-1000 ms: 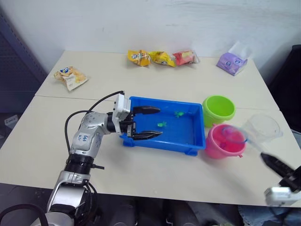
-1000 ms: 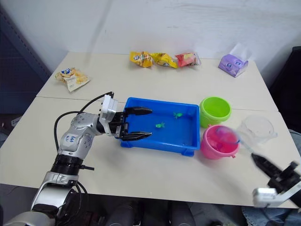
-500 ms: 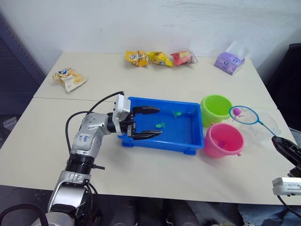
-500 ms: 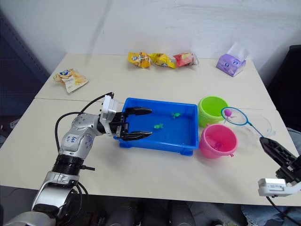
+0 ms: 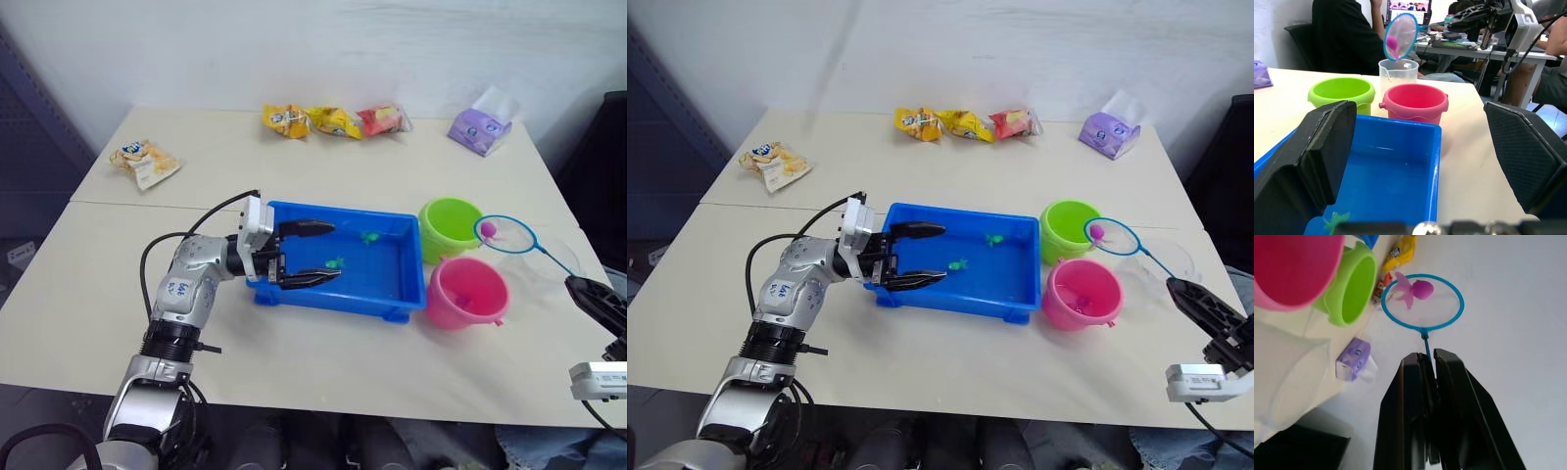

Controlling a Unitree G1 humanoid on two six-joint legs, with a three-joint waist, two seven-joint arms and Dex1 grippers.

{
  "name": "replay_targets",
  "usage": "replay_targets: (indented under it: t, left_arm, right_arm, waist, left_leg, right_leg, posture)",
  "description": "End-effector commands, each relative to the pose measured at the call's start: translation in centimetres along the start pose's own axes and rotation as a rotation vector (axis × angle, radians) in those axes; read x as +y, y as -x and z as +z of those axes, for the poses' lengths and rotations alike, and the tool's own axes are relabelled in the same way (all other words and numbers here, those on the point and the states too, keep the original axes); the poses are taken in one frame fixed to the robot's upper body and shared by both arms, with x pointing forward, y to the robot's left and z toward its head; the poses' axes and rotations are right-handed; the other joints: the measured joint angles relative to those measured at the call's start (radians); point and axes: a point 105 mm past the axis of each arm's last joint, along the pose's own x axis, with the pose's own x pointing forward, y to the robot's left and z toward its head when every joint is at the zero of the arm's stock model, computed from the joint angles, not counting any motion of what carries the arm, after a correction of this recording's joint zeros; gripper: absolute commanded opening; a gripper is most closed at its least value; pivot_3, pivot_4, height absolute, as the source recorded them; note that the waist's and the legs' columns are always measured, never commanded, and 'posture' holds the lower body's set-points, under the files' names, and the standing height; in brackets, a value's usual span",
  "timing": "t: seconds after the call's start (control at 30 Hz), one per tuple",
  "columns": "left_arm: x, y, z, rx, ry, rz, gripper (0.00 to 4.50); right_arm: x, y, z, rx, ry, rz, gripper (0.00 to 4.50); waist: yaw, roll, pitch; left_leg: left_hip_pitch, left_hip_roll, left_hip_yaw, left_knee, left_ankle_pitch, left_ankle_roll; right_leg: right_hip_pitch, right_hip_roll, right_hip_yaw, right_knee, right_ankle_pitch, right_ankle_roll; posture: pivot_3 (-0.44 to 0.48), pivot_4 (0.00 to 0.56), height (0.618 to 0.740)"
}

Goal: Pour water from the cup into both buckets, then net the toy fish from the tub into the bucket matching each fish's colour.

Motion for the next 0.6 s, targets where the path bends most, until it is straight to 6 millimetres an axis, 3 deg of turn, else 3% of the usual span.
replay_targets:
  t: [0.03, 0.13, 0.2, 0.3, 0.33, 0.47, 0.53, 0.6]
  left_arm:
    - [-0.3, -0.1, 0.7, -0.011, -0.035, -0.004, 4.49]
    - [-0.3, -0.1, 0.7, -0.012, -0.033, -0.001, 4.49]
    - [-0.3, -0.2, 0.7, -0.008, -0.036, -0.006, 4.49]
    - [0.0, 0.1, 1.1, -0.008, -0.046, 0.008, 4.49]
    - [0.1, 0.1, 1.2, -0.011, -0.045, 0.014, 4.49]
    - [-0.3, -0.1, 0.8, 0.004, -0.037, -0.015, 4.49]
    - [-0.2, -0.2, 0.9, 0.003, -0.04, -0.02, 4.49]
    - [0.0, -0.3, 1.2, -0.004, -0.045, -0.013, 4.49]
  right_arm:
    - [0.4, 0.2, 0.0, 0.029, -0.014, -0.004, 0.0]
    - [3.7, 0.8, 1.0, 0.024, -0.081, 0.084, 0.0]
    - [4.9, 1.2, 1.6, 0.016, -0.109, 0.112, 0.0]
    - [1.1, 1.1, 0.2, 0.078, -0.046, -0.04, 0.0]
    - [0.7, 1.2, 0.0, 0.095, -0.045, -0.054, 0.0]
    - [4.6, 1.0, 1.2, 0.079, -0.139, 0.041, 0.0]
    - [4.1, 0.7, 1.2, 0.079, -0.134, 0.013, 0.0]
    - [1.5, 0.3, 0.2, 0.101, -0.084, -0.066, 0.0]
  waist:
    - [-0.002, 0.0, 0.0]
    - [-0.003, 0.0, 0.0]
    - [-0.003, 0.0, 0.0]
    - [-0.006, 0.002, -0.001]
    - [-0.008, 0.002, -0.001]
    - [-0.008, -0.003, -0.001]
    - [-0.005, -0.002, -0.001]
    - [-0.004, 0.002, -0.001]
  left_leg:
    - [0.0, 0.0, 0.0, 0.0, 0.0, 0.0]
    - [0.001, 0.0, 0.0, 0.001, 0.0, 0.0]
    - [0.001, 0.0, 0.0, 0.0, 0.0, 0.0]
    - [0.001, 0.0, 0.001, 0.0, 0.0, 0.0]
    - [0.001, 0.0, 0.002, 0.0, 0.0, 0.0]
    - [0.003, 0.001, 0.001, 0.0, 0.0, 0.0]
    - [0.002, 0.0, 0.001, 0.0, 0.0, -0.001]
    - [0.0, -0.001, 0.002, 0.0, 0.0, 0.0]
  right_leg:
    - [0.0, 0.0, 0.0, 0.0, 0.0, 0.0]
    - [0.0, -0.001, 0.0, 0.0, 0.0, 0.0]
    - [0.0, 0.0, 0.0, 0.001, 0.0, 0.0]
    - [-0.001, -0.001, 0.001, 0.001, 0.0, 0.0]
    - [-0.001, 0.0, 0.001, 0.002, 0.0, 0.0]
    - [0.001, 0.0, 0.001, 0.002, 0.0, 0.0]
    - [0.0, 0.0, 0.001, 0.002, 0.0, 0.0]
    - [-0.001, -0.001, 0.002, 0.002, 0.0, 0.0]
  posture:
    - [0.0, 0.15, 0.74]
    - [0.0, 0.15, 0.74]
    - [0.0, 0.15, 0.74]
    - [0.0, 0.15, 0.74]
    - [0.0, 0.15, 0.74]
    - [0.0, 0.15, 0.74]
    - [0.0, 0.15, 0.74]
    - [0.0, 0.15, 0.74]
